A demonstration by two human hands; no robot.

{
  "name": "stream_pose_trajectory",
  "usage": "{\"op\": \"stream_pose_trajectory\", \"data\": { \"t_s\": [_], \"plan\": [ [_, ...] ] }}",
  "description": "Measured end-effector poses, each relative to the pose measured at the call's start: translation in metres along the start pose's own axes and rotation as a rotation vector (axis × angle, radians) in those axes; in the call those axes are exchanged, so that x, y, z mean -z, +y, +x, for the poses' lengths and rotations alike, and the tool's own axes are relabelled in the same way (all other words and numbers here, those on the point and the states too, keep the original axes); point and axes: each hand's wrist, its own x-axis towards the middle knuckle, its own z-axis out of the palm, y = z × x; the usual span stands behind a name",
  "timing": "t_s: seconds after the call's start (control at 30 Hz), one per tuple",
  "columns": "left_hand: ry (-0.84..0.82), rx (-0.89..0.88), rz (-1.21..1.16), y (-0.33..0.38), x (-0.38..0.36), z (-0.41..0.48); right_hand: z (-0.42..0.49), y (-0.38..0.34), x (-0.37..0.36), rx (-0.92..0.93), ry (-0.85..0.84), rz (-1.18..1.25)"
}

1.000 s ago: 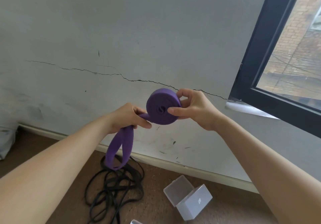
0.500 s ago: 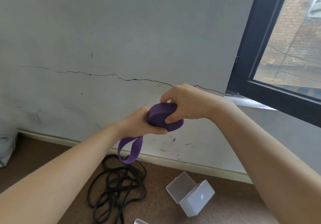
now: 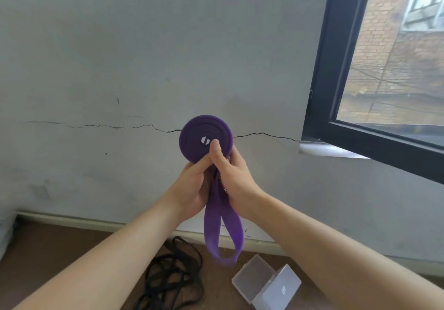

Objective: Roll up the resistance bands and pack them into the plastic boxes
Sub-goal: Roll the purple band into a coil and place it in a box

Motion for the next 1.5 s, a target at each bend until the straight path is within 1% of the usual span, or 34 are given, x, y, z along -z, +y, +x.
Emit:
{"op": "stream_pose_trajectory", "data": {
  "t_s": [0.1,0.23,0.33,0.4,0.47,0.53,0.57,0.6,0.63,0.7,0.73,0.8,0.83,0.93,1.03,1.1,1.2,1.27,1.37,1.43,1.5],
  "plan": [
    [-0.006,0.012,-0.035,0.000,-0.010,-0.003,-0.002,-0.002,-0.004,0.025,0.034,0.053],
    [0.022,0.032,-0.054,-0.002,-0.011,-0.004,-0.002,-0.003,-0.003,0.007,0.055,0.153],
    [0.015,0.043,0.013,-0.007,-0.009,-0.002,0.002,-0.007,0.003,0.025,0.105,0.070],
    [0.054,0.040,0.187,-0.006,-0.007,-0.001,0.007,-0.011,0.013,0.073,0.123,-0.078],
    [0.143,-0.001,0.411,-0.001,-0.003,-0.001,0.012,-0.016,0.028,0.144,0.125,-0.336],
    [0.252,-0.072,0.500,0.008,0.009,0.001,0.016,-0.021,0.042,0.169,0.073,-0.582],
    [0.257,-0.134,0.564,0.016,0.016,0.002,0.017,-0.022,0.049,0.158,0.016,-0.696],
    [0.206,-0.181,0.655,0.024,0.023,0.003,0.017,-0.024,0.054,0.138,-0.061,-0.797],
    [0.117,-0.194,0.755,0.031,0.028,0.004,0.016,-0.025,0.058,0.107,-0.154,-0.875],
    [-0.076,-0.127,0.940,0.037,0.033,0.005,0.011,-0.025,0.060,0.046,-0.329,-0.972],
    [-0.145,-0.090,1.053,0.036,0.034,0.005,0.008,-0.025,0.058,0.033,-0.393,-1.016],
    [-0.208,-0.088,1.291,0.024,0.032,0.003,0.005,-0.023,0.054,0.029,-0.464,-1.063],
    [-0.206,-0.111,1.344,0.018,0.032,0.002,0.005,-0.022,0.051,0.028,-0.477,-1.068],
    [-0.119,-0.231,1.365,0.013,0.031,0.001,0.007,-0.026,0.049,0.028,-0.478,-1.107],
    [-0.033,-0.358,1.368,0.015,0.029,0.004,0.012,-0.027,0.051,0.074,-0.445,-1.104],
    [0.040,-0.387,1.292,0.018,0.029,0.005,0.014,-0.028,0.053,0.110,-0.397,-1.109],
    [0.210,-0.387,1.077,0.027,0.034,0.005,0.016,-0.026,0.060,0.081,-0.336,-1.090],
    [0.308,-0.365,0.922,0.032,0.035,0.005,0.014,-0.022,0.063,0.043,-0.314,-0.923],
    [0.400,-0.332,0.766,0.034,0.028,0.004,0.008,-0.020,0.058,-0.025,-0.306,-0.551],
    [0.435,-0.311,0.687,0.033,0.023,0.005,0.006,-0.022,0.054,-0.043,-0.301,-0.421],
    [0.441,-0.286,0.619,0.033,0.020,0.004,0.007,-0.023,0.052,-0.044,-0.292,-0.361]
  ]
}}
